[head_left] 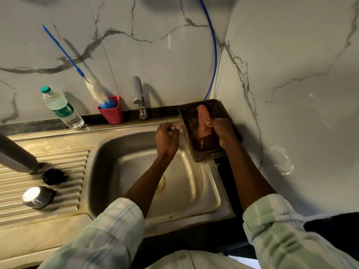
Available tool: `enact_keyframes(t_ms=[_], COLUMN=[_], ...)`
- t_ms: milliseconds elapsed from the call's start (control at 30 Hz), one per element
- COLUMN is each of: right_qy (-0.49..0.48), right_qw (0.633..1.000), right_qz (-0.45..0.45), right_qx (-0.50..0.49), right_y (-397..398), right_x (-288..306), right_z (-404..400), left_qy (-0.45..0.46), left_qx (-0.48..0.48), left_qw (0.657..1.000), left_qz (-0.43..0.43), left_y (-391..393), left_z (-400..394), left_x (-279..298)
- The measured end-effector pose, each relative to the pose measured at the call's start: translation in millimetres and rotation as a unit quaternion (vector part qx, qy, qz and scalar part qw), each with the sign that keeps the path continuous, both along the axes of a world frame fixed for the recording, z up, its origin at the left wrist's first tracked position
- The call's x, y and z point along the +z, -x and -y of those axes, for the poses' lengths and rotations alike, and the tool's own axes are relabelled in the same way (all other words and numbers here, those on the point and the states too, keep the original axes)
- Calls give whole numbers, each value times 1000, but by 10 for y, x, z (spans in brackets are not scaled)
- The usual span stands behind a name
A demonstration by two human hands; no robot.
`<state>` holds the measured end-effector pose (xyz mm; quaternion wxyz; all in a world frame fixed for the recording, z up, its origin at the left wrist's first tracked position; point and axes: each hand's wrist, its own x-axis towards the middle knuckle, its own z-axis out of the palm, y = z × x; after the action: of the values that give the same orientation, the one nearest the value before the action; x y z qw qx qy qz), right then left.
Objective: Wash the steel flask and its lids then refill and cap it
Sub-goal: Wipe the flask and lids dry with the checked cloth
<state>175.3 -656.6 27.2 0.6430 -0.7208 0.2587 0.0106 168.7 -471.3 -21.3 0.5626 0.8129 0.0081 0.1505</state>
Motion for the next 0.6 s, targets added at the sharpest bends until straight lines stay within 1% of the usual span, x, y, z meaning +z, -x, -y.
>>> enact_keyframes(t_ms=[67, 133, 200, 267, 367, 400, 500, 600], right_qy=[-147, -261, -342, -398, -454, -462, -454, -431], right_qw=[989, 963, 935, 912, 885, 881, 884, 891], right_qz=[6, 26, 54, 77, 92, 90, 81, 74], right_qx=[29, 60, 71, 66, 48, 50, 76, 125], right_y=[164, 322, 456, 554, 593, 597, 570, 553], right_x=[6, 5, 16, 52, 133, 162, 218, 188], right_z=[-70, -167, -295, -440, -789, -917, -1357, -1901], left_qy=[14, 34, 49, 50, 41, 43, 49, 39], left_qx=[32, 55, 66, 76, 90, 97, 130, 161], left_qw=[999, 998, 996, 995, 995, 994, 990, 986], left_qz=[15, 25, 32, 41, 28, 19, 7, 5], left_y=[28, 73, 142, 211, 307, 334, 387, 425], left_z=[-117, -242, -394, -555, -881, -998, -1387, -1868], left_x=[5, 4, 11, 15, 7, 18, 55, 91])
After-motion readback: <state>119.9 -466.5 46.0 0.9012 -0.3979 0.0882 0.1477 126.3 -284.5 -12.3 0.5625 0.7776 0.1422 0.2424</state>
